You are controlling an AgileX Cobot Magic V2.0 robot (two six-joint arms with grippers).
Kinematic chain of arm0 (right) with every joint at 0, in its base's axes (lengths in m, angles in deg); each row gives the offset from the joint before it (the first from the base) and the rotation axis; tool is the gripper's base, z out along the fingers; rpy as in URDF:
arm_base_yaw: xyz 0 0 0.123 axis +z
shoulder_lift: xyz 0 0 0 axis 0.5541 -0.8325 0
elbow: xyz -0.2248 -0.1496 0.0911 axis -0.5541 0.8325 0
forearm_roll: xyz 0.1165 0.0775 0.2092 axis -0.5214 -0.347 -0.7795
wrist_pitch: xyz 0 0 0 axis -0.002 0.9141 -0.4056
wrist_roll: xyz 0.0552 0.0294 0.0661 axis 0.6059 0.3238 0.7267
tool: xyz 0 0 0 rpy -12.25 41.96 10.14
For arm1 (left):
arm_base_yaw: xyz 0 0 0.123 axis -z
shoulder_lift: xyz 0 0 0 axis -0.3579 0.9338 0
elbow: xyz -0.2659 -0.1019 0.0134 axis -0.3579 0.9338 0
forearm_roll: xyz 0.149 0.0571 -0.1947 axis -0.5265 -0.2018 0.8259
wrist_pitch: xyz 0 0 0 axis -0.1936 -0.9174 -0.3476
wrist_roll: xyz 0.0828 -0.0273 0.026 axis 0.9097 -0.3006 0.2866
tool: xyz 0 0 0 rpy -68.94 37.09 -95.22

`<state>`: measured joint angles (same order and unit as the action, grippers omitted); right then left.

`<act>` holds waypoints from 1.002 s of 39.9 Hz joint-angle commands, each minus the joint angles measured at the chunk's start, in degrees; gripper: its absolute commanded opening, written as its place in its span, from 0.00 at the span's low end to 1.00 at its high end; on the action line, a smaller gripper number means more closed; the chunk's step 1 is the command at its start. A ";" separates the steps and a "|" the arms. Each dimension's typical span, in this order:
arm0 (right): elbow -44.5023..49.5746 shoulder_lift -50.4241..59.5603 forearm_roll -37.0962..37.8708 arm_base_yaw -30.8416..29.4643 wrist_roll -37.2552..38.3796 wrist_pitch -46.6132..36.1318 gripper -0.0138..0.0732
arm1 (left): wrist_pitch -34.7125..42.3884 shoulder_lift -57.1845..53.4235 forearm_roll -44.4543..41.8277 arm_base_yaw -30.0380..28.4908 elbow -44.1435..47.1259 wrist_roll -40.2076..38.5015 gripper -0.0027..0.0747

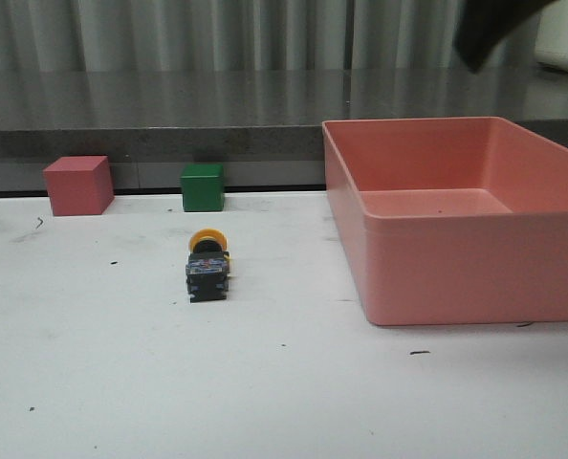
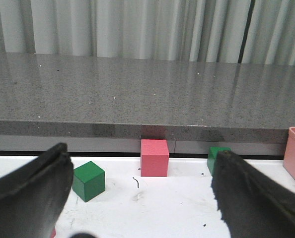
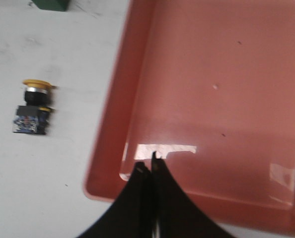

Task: Place and stand button with both arms

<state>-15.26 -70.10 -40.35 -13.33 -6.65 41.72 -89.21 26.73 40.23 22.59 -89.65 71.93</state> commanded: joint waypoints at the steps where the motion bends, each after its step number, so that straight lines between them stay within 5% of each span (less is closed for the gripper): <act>1: 7.14 9.73 1.06 -3.94 -0.94 -5.05 0.08 | 4.35 0.87 0.00 0.01 -2.08 -0.40 0.74; 9: 22.18 24.36 4.70 -9.51 -0.94 -8.24 0.08 | 4.35 0.87 0.00 0.01 -2.08 -0.40 0.74; 26: 48.26 61.23 8.25 -9.72 -0.94 -18.90 0.08 | 4.45 0.87 0.00 0.01 -2.08 -0.40 0.74; 40: 51.57 75.27 8.25 -9.72 -0.94 -21.02 0.08 | 5.80 1.11 3.96 0.01 -2.22 -0.40 0.74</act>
<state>37.70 5.30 -33.10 -22.80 -6.88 24.32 -89.09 26.73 41.03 22.59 -89.65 71.93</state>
